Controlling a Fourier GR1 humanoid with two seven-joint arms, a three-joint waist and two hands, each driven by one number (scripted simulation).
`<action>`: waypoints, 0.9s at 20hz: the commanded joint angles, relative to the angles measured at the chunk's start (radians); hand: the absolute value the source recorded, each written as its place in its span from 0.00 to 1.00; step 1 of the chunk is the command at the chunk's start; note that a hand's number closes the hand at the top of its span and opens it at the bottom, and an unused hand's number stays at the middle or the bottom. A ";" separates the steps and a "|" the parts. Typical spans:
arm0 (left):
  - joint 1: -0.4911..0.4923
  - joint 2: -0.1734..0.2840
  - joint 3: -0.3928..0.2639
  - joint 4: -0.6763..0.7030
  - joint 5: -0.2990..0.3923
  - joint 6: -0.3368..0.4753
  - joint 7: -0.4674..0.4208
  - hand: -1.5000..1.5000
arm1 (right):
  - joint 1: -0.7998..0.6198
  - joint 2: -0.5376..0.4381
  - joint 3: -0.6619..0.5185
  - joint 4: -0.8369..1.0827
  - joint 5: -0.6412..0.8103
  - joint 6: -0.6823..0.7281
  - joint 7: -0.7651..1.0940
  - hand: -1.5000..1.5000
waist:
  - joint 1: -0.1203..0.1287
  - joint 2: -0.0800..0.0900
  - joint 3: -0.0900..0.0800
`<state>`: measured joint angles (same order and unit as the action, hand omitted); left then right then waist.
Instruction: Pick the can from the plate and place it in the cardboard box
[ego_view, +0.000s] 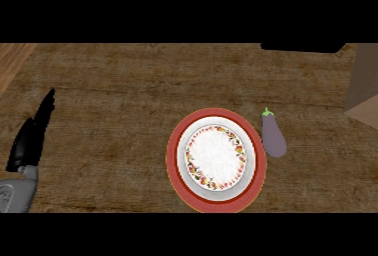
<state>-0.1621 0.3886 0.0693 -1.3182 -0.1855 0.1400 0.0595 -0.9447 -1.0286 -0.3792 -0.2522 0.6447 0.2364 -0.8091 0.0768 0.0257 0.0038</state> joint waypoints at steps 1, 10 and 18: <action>-0.006 -0.014 -0.017 -0.029 0.001 -0.012 0.041 0.50 | -0.107 0.025 0.011 0.045 0.012 0.065 0.107 1.00 | 0.007 -0.001 0.000; -0.024 0.000 -0.004 -0.007 -0.005 -0.018 0.007 0.50 | -0.140 0.153 0.020 0.096 0.037 -0.052 0.175 1.00 | 0.022 0.014 0.002; -0.042 -0.029 -0.013 0.014 -0.010 -0.007 -0.010 0.50 | -0.174 0.238 0.029 0.152 0.059 -0.126 0.339 0.00 | 0.037 0.024 0.002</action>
<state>-0.2020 0.3753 0.0630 -1.3081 -0.1938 0.1275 0.0594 -1.1041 -0.8130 -0.3453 -0.1345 0.7031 0.1136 -0.5398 0.1052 0.0438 0.0053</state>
